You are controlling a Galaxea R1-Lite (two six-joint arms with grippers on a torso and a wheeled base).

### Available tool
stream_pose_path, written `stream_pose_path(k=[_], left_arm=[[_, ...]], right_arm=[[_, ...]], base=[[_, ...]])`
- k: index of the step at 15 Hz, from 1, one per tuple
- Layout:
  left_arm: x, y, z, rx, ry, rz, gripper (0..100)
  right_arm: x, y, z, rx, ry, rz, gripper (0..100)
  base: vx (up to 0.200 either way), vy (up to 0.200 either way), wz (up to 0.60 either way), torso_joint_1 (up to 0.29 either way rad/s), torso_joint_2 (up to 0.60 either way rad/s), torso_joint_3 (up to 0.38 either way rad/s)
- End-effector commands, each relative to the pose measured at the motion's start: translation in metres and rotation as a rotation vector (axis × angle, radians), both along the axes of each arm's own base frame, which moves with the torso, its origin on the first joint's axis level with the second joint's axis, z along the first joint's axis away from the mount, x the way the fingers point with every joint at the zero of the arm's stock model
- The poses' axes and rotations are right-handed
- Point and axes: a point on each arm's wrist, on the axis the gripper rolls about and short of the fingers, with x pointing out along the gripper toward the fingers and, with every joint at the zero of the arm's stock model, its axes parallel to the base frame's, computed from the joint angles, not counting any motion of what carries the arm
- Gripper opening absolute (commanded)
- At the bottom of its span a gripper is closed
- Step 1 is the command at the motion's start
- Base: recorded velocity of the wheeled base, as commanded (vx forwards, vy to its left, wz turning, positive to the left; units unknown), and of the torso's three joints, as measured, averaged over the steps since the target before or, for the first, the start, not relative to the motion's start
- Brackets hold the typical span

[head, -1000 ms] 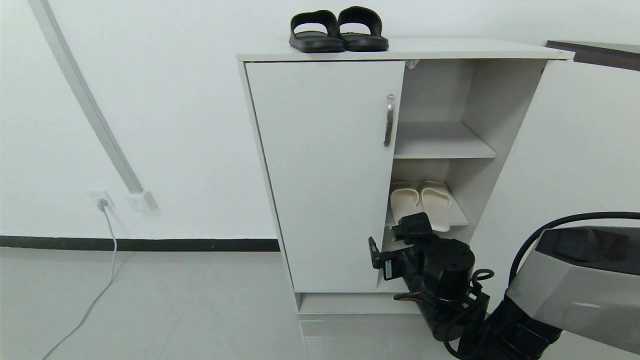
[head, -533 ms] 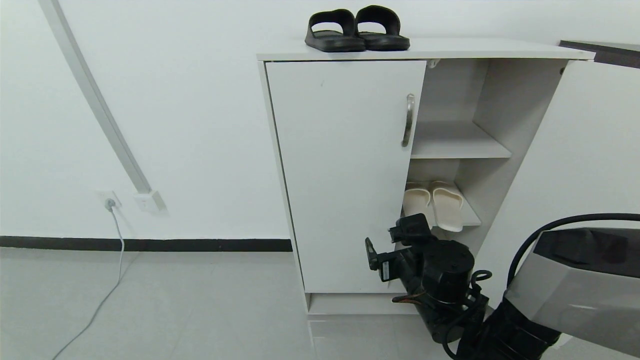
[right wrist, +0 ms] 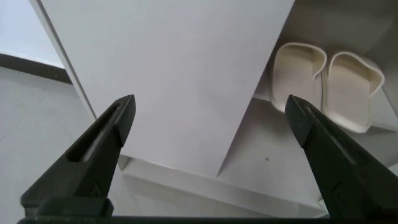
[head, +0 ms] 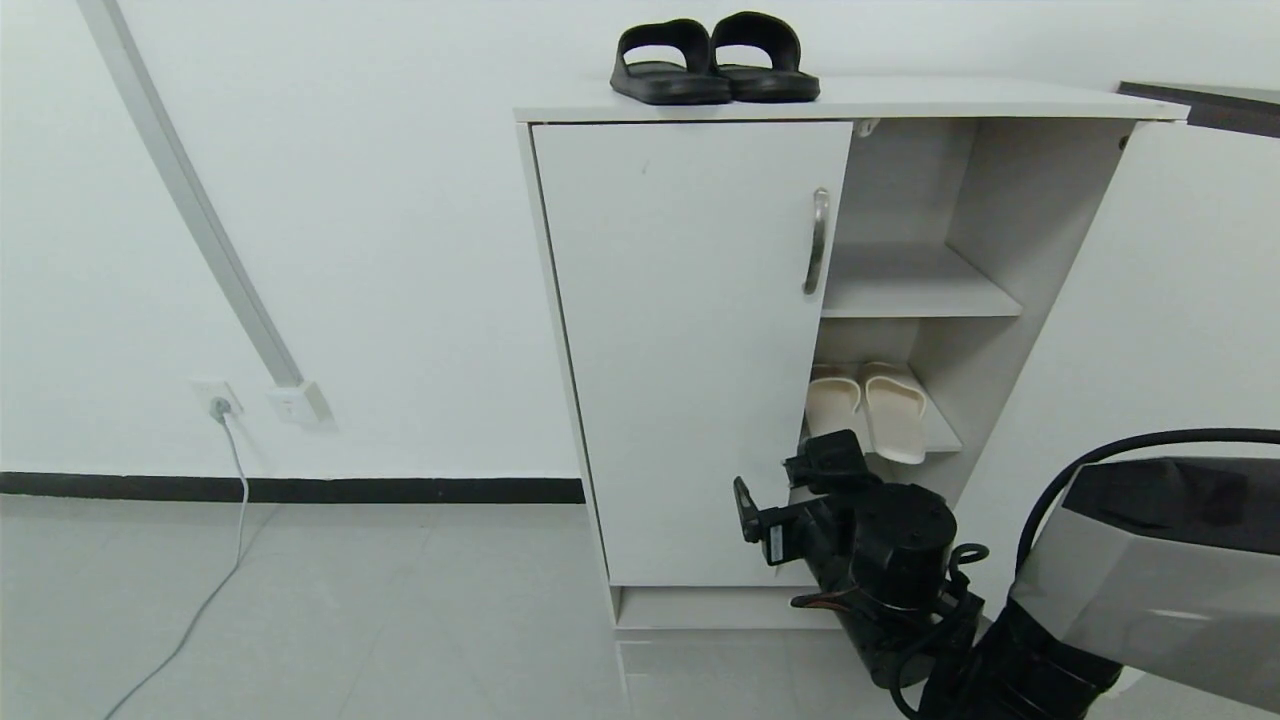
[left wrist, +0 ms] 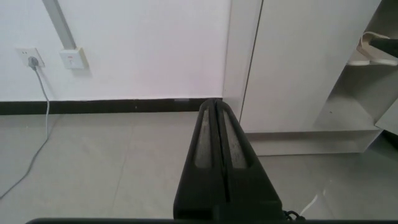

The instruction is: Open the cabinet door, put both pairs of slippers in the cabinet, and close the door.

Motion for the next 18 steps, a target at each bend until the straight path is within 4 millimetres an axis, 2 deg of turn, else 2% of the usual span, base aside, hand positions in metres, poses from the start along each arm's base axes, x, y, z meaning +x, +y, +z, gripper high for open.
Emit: stream_pose_path(k=[1, 4, 7, 18], left_arm=[[0.0001, 0.0000, 0.0000, 0.000, 0.002, 0.000, 0], [0.0001, 0.0000, 0.0000, 0.000, 0.002, 0.000, 0], [0.0001, 0.0000, 0.0000, 0.000, 0.002, 0.001, 0], [0.0001, 0.0000, 0.0000, 0.000, 0.002, 0.000, 0]], right_arm=[[0.0003, 0.0013, -0.0024, -0.005, 0.003, 0.004, 100], [-0.0013, 0.0028, -0.0031, -0.006, 0.004, 0.010, 100], [-0.0011, 0.0023, -0.0039, -0.008, 0.006, 0.008, 100], [-0.0022, 0.0036, -0.0039, -0.008, 0.007, 0.014, 100]], base=[[0.000, 0.000, 0.00, 0.000, 0.00, 0.000], [0.000, 0.000, 0.00, -0.001, -0.03, -0.032], [0.000, 0.000, 0.00, 0.009, -0.19, -0.310], [0.000, 0.000, 0.00, 0.109, -0.49, -0.344]])
